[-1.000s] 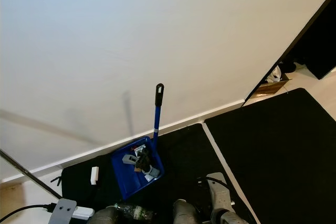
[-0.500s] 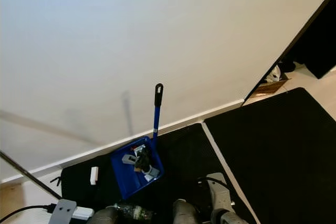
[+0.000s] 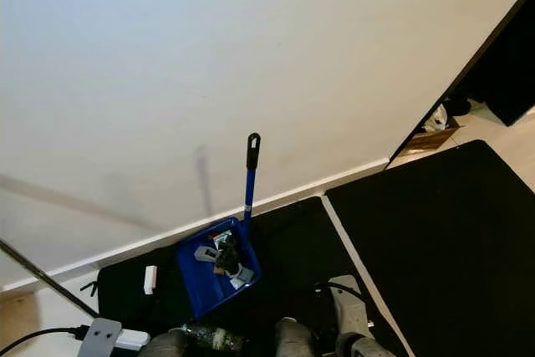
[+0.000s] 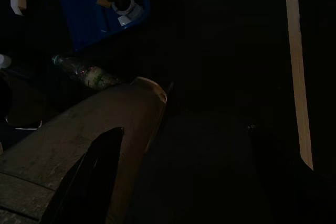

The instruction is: Sweep floor

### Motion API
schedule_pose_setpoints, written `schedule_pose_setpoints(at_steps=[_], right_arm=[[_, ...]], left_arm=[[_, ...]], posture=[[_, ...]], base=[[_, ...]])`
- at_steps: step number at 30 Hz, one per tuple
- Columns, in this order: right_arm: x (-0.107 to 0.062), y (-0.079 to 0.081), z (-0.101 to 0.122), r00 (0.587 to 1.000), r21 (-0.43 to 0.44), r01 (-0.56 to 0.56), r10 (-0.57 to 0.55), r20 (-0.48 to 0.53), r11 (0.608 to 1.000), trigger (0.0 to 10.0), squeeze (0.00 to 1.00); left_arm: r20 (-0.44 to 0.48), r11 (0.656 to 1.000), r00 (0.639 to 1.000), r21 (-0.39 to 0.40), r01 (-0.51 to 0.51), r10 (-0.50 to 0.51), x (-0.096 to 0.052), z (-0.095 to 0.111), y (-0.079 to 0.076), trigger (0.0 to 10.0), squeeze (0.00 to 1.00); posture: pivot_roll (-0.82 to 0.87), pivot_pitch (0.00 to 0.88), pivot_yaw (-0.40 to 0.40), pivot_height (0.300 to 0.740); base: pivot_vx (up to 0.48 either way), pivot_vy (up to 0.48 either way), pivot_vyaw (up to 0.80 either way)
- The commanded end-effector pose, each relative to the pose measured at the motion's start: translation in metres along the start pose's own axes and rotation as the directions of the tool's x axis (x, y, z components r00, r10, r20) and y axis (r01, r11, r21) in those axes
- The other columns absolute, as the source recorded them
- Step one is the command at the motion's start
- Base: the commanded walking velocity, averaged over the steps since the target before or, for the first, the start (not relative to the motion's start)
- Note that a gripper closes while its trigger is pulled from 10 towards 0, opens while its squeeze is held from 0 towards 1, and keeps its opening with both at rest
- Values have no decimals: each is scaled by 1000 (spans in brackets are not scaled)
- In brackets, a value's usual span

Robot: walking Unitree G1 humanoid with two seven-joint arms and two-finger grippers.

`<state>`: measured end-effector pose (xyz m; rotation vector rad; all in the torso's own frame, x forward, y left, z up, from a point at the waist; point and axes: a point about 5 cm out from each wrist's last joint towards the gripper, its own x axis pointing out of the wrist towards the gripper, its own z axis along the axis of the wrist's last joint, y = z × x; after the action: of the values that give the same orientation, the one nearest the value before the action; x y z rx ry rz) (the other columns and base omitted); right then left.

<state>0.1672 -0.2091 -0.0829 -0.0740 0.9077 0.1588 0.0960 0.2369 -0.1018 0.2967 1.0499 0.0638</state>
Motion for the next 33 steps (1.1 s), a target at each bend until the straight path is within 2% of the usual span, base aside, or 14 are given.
schedule_pose_setpoints(at_steps=[1,33], right_arm=[[-3,-1,-9,999,11,3,-3,-33,1000,10000,0],[-2,-1,-9,999,16,8,-7,-38,1000,10000,0]], left_arm=[[-24,1000,1000,-6,19,-19,-2,-7,-6,10000,0],[-18,1000,1000,-15,14,-15,-1,-3,-5,10000,0]], posture=[[11,146,-36,740],[14,142,-38,740]], base=[[0,0,0],[0,0,0]])
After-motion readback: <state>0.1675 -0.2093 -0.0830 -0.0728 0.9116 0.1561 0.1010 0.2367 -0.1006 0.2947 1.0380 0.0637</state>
